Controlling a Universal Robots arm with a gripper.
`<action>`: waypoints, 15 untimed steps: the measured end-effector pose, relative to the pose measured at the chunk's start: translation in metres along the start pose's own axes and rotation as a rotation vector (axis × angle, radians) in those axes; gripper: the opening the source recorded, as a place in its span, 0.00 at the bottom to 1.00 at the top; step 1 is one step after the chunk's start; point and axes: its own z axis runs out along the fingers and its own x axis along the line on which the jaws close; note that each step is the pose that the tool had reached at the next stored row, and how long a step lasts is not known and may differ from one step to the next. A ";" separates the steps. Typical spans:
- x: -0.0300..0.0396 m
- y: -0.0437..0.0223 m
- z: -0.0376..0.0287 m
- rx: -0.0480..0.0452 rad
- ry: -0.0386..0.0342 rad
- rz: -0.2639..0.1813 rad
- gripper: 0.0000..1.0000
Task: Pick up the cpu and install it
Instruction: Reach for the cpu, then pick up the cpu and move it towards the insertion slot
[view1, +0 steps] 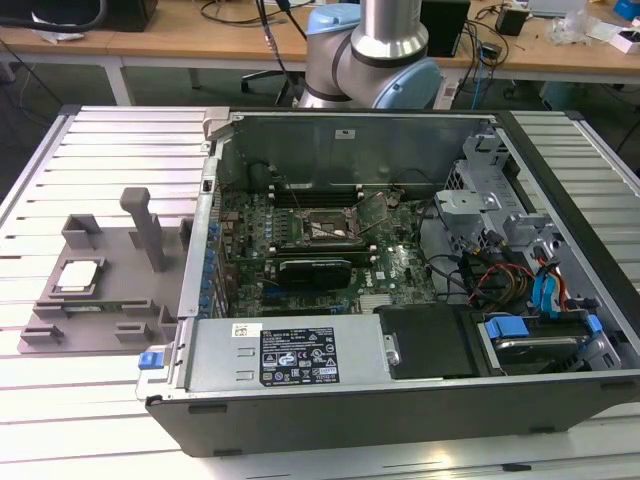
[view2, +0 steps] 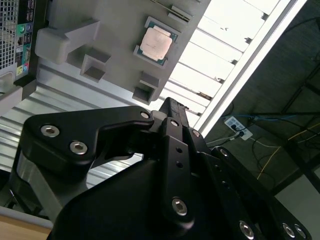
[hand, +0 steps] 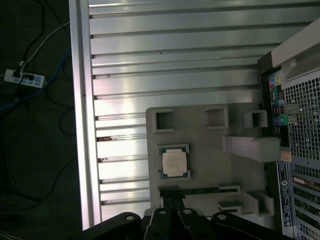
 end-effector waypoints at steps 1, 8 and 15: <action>0.0000 0.0000 0.0000 0.0000 0.0000 0.000 0.11; 0.0001 0.0000 0.0000 0.0000 0.0001 0.000 0.11; 0.0001 0.0000 0.0000 0.0000 0.0000 0.000 0.11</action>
